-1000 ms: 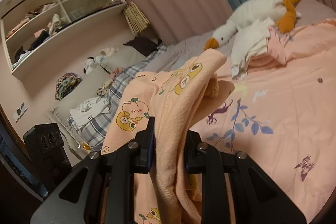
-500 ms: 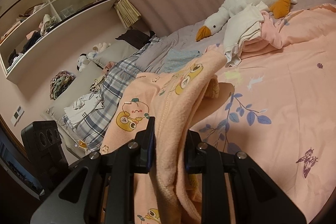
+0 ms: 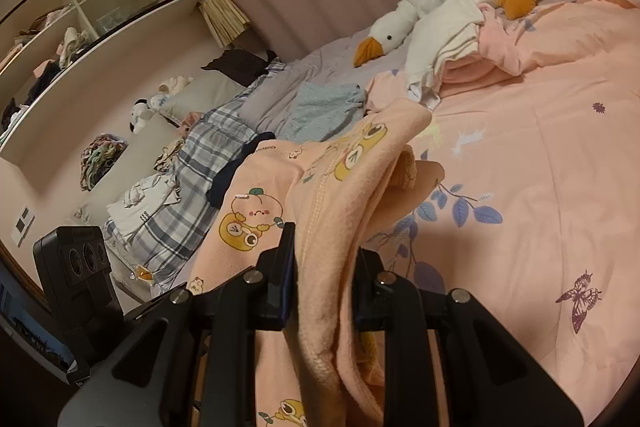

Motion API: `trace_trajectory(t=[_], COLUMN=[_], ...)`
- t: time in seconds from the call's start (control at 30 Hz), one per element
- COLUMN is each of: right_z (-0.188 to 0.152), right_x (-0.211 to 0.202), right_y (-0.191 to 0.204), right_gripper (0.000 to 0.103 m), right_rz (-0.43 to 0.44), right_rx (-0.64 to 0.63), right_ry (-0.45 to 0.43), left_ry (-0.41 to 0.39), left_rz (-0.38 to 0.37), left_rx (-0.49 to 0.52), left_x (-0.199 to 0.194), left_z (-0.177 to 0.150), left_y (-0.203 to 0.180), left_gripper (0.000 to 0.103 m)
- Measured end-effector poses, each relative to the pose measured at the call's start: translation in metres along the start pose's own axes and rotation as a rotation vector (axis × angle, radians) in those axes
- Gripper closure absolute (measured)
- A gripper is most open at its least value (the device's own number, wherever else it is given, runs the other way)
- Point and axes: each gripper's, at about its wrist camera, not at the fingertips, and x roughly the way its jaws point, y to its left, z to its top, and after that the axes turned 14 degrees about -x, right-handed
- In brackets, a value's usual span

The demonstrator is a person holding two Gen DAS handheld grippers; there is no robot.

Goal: Fold small clothes

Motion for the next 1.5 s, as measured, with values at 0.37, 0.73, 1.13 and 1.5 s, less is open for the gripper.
trace_trajectory(t=[0.37, 0.73, 1.13, 1.5], right_z=[-0.032, -0.075, -0.032, -0.054], right_x=[0.062, 0.095, 0.053, 0.078], right_y=[-0.046, -0.089, -0.045, -0.096], right_gripper=[0.080, 0.060, 0.075, 0.103], right_rz=[-0.135, -0.184, -0.173, -0.308], right_rx=[0.057, 0.172, 0.052, 0.173], right_ry=[0.175, 0.372, 0.148, 0.287], left_ry=[0.205, 0.455, 0.152, 0.410], left_rz=[0.054, 0.129, -0.029, 0.196], left_rx=[-0.031, -0.256, -0.245, -0.233], left_x=[0.087, 0.115, 0.037, 0.084], left_z=[-0.019, -0.033, -0.016, -0.048], left_y=[0.024, 0.075, 0.072, 0.080], left_gripper=[0.072, 0.059, 0.059, 0.059])
